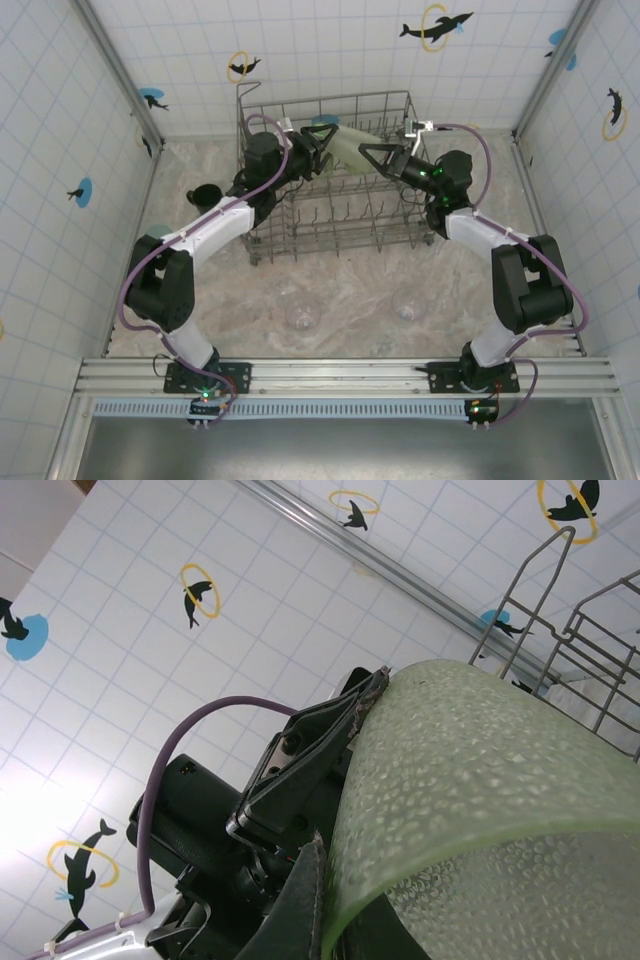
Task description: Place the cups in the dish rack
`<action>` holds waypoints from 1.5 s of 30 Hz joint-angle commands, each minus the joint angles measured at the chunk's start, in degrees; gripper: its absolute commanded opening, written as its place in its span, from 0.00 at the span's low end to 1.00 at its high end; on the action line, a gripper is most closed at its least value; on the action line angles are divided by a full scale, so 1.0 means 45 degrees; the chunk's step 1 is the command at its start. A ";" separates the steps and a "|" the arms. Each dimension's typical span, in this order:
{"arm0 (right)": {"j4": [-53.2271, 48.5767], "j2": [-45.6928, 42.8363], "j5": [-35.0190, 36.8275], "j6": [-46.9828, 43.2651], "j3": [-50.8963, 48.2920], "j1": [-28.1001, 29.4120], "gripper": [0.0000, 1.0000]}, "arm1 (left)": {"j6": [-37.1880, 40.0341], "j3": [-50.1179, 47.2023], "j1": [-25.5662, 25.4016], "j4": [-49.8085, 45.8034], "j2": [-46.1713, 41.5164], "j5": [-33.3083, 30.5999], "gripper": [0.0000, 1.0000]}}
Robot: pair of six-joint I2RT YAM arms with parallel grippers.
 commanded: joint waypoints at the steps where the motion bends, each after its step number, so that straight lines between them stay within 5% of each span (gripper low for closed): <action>1: 0.1296 -0.0104 -0.0819 0.0235 -0.0026 0.0240 0.00 | 0.0284 -0.0047 -0.0333 0.0075 0.0147 0.0169 0.33; 8: 0.1329 -0.0292 -0.0781 0.0263 -0.0205 0.0328 0.00 | 0.0094 0.0289 -0.0325 0.0097 0.0434 0.0210 0.52; 25: 0.1445 -0.0026 -0.0687 0.0795 -0.0259 0.0382 0.00 | -0.0138 0.0229 -0.0329 0.0504 0.0547 0.0172 0.77; 33: 0.1317 -0.0102 -0.0487 0.0770 -0.0659 0.0142 0.00 | -0.0390 -0.0003 -0.0323 0.0924 0.0428 0.0210 0.48; 36: 0.1103 -0.0200 -0.0455 0.0679 -0.0751 -0.0004 0.00 | -0.0176 0.0021 -0.0325 0.0802 0.0323 0.0133 0.25; 39: 0.0415 -0.0471 -0.0517 0.0302 -0.0732 -0.0200 0.16 | -0.0014 0.0326 -0.0325 0.0691 0.0451 0.0222 0.07; 45: -0.2741 -0.1917 -0.0336 -0.1953 -0.0666 -0.0946 0.38 | 0.0835 0.1886 -0.0332 -0.0081 0.1100 0.0213 0.04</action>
